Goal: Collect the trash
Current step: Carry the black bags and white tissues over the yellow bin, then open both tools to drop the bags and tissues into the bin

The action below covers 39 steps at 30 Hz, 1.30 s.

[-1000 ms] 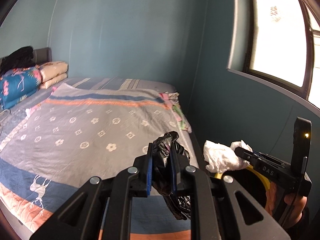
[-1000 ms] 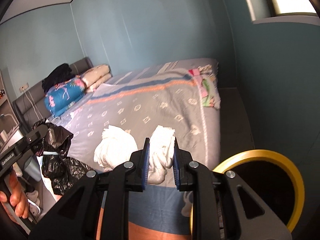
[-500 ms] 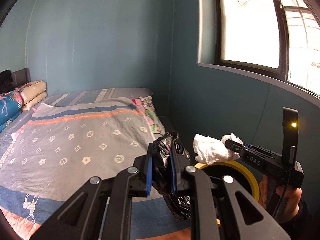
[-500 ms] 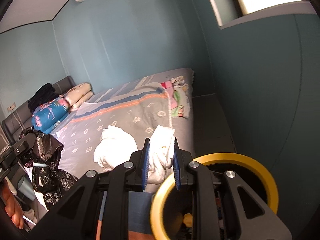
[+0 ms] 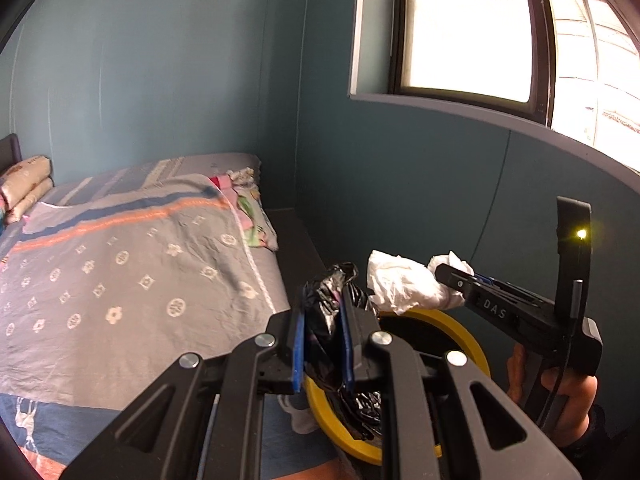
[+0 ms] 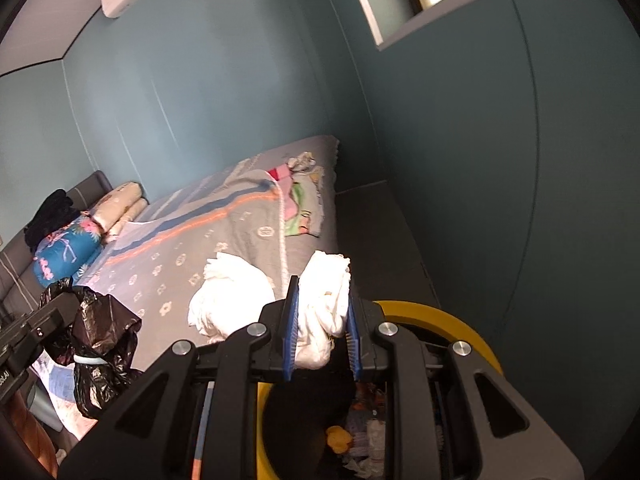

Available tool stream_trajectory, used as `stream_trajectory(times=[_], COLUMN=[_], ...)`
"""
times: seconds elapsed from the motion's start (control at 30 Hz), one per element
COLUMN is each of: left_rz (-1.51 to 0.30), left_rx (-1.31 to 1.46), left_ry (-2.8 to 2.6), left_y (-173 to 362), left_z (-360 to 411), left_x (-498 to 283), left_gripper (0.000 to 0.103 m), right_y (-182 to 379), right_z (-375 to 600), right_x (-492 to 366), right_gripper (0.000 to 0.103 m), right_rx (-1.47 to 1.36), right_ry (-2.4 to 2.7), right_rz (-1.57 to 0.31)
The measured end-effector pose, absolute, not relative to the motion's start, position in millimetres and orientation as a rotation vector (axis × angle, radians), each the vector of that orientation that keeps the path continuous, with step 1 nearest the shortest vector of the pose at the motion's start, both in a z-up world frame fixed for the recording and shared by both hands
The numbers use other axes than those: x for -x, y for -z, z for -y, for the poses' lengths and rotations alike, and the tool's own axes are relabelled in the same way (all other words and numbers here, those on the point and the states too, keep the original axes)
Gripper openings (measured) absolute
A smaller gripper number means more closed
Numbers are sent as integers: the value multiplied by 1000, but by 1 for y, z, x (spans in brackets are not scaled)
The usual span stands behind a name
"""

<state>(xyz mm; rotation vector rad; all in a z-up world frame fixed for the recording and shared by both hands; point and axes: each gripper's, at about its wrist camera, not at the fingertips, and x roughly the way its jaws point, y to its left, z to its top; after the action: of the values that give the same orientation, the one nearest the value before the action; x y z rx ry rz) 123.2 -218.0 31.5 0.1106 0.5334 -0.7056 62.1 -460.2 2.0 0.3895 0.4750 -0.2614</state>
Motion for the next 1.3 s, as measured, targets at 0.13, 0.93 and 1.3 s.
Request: stream_trajectory(times=[0.13, 0.93, 1.3], left_rz=[-581, -753, -749], left_rx=[-126, -47, -13], left_ry=[701, 764, 715], left_y=[-14, 53, 47], left_z=[232, 262, 239], left_x=[-138, -163, -167], left_gripper=[14, 55, 64], right_y=[12, 61, 52], right_z=[477, 505, 503], right_x=[-63, -77, -79], right_gripper=[20, 39, 40], right_rx=[-414, -496, -492], right_ry=[293, 349, 350], right_rz=[-505, -585, -570])
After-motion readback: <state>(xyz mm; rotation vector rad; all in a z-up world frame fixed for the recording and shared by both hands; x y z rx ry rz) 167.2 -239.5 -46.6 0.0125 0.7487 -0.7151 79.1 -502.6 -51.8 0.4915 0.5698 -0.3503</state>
